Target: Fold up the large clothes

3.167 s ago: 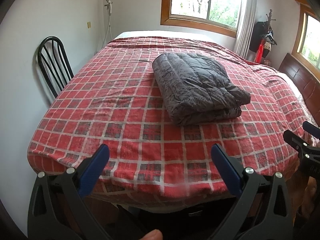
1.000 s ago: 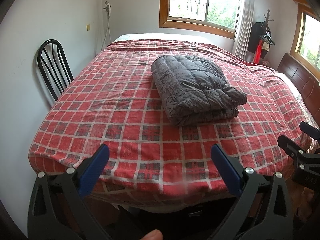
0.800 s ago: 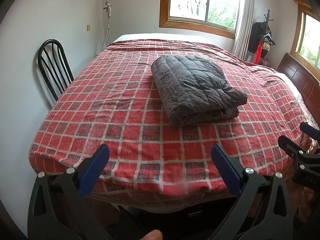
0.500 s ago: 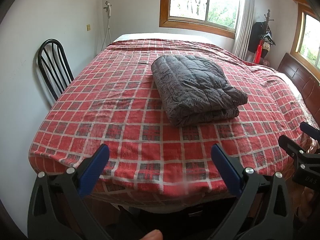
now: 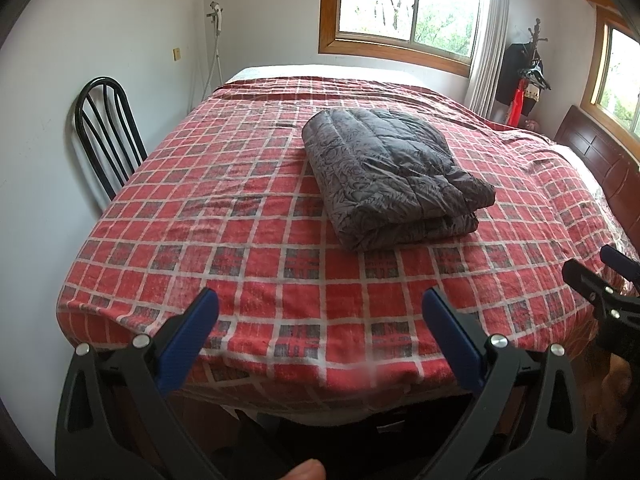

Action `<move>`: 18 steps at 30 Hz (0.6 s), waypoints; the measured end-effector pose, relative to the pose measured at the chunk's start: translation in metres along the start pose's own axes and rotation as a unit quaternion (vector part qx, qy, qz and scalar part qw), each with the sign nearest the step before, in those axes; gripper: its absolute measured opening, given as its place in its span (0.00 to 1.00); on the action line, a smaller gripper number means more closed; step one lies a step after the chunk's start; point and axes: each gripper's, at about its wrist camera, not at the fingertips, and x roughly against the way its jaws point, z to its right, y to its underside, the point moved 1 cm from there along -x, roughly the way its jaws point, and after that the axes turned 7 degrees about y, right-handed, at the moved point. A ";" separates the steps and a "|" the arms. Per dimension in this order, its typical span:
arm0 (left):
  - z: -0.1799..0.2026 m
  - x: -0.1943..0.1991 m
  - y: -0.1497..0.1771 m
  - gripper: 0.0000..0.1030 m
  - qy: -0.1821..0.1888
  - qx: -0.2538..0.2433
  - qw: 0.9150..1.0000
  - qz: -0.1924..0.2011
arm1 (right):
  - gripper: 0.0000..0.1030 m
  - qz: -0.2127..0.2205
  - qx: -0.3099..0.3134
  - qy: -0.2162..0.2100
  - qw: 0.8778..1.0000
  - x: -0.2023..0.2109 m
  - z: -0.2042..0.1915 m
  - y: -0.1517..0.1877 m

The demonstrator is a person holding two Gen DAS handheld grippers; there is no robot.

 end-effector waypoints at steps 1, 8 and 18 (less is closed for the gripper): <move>0.000 -0.001 0.000 0.97 0.000 0.000 1.000 0.000 | 0.96 -0.002 0.004 0.004 1.000 -0.001 0.000 0.000; 0.002 -0.002 0.002 0.97 0.001 -0.001 1.000 0.001 | 0.96 0.016 0.005 0.017 1.000 0.003 0.000 0.000; 0.001 -0.002 0.004 0.97 0.001 0.002 1.000 -0.001 | 0.96 0.010 0.019 0.017 1.000 0.002 -0.007 0.001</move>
